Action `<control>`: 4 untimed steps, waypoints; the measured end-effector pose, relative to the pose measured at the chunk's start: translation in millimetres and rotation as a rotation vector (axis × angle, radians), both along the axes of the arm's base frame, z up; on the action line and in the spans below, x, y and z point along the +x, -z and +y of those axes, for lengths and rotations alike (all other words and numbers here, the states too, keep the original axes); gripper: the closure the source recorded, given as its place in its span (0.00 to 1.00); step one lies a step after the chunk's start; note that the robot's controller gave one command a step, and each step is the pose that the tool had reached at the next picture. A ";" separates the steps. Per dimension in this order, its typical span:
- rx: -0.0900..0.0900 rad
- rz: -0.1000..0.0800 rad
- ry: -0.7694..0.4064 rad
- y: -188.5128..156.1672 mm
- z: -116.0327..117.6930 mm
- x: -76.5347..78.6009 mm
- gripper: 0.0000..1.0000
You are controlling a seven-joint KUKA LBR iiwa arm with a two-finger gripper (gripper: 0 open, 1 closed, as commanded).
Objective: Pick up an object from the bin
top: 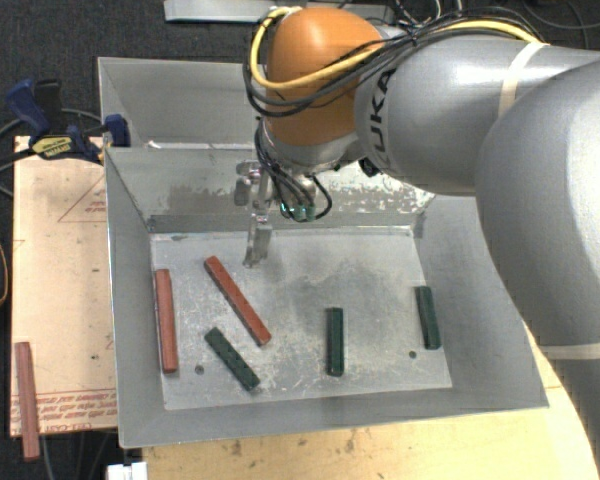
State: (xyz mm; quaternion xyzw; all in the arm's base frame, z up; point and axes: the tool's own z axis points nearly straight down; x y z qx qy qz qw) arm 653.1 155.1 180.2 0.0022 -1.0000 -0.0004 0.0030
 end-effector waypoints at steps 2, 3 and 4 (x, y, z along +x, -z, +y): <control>0.001 -0.014 -1.065 33.1 -30.1 -62.2 0.00; 0.009 -0.008 -1.595 112.0 55.3 -30.4 0.00; 0.007 -0.011 -1.591 109.3 53.8 -28.4 1.00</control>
Offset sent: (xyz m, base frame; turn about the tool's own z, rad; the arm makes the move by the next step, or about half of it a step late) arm -0.0581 -0.0048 -0.1102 -0.5308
